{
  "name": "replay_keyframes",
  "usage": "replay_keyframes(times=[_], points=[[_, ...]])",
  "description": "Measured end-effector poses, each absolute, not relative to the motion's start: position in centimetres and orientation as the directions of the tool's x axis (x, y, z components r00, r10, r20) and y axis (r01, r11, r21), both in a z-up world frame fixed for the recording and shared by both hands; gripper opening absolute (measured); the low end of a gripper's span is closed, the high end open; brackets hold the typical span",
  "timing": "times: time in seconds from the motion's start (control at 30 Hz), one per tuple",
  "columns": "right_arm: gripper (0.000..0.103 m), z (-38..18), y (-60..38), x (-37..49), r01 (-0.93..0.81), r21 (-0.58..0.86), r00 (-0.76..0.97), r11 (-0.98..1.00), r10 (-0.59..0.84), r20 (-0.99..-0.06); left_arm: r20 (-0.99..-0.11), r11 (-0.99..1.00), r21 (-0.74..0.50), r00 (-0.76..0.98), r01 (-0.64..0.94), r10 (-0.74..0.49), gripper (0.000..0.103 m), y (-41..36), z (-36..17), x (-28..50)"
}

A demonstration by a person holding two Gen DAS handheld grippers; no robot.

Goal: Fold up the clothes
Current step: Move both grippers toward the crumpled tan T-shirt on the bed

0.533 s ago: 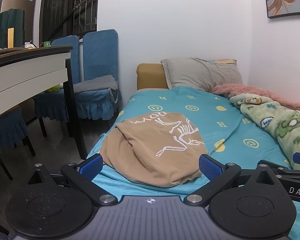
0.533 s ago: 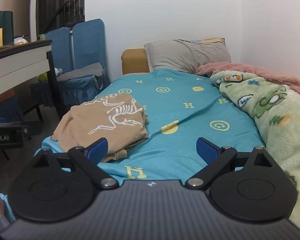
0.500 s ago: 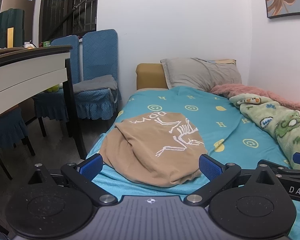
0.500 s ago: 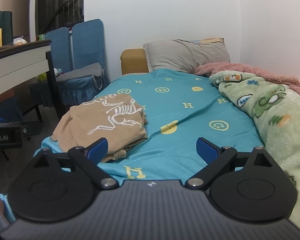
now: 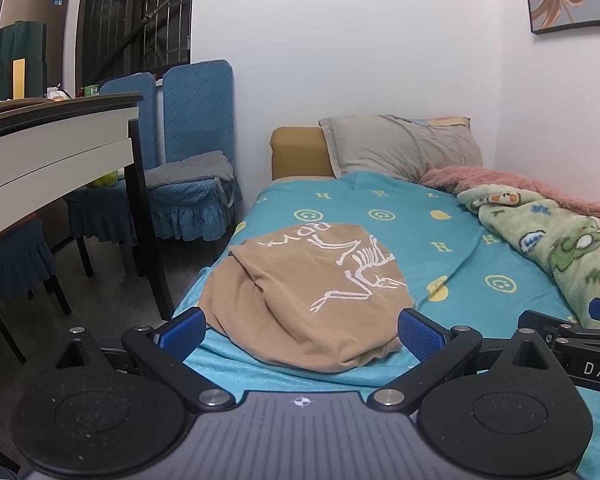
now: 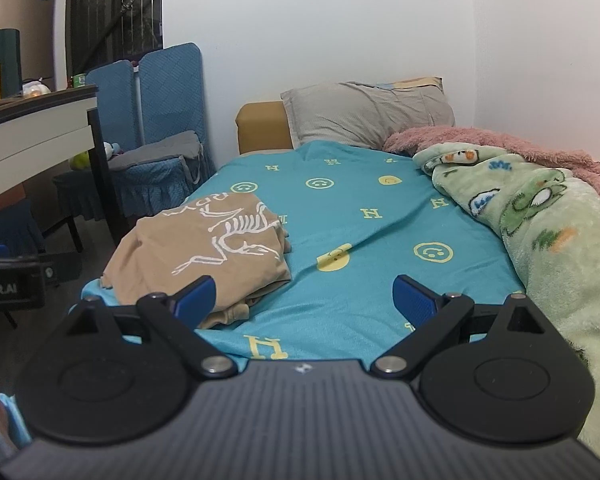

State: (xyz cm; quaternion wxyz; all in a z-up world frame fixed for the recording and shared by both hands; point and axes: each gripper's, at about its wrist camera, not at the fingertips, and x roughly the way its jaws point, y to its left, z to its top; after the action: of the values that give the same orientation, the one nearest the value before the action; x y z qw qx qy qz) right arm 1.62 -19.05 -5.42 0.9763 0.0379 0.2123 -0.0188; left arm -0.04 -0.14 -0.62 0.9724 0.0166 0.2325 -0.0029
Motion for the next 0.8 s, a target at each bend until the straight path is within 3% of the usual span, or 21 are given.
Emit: replay_keyframes(times=[0.8], points=[[0.097,-5.41,-19.52,1.55,0.063,0.083,0.909,0.995,-0.023,-0.416,-0.453,0.998,0.050,0.891,0.048,-0.020,0.103,-0.46,-1.15,-0.02]])
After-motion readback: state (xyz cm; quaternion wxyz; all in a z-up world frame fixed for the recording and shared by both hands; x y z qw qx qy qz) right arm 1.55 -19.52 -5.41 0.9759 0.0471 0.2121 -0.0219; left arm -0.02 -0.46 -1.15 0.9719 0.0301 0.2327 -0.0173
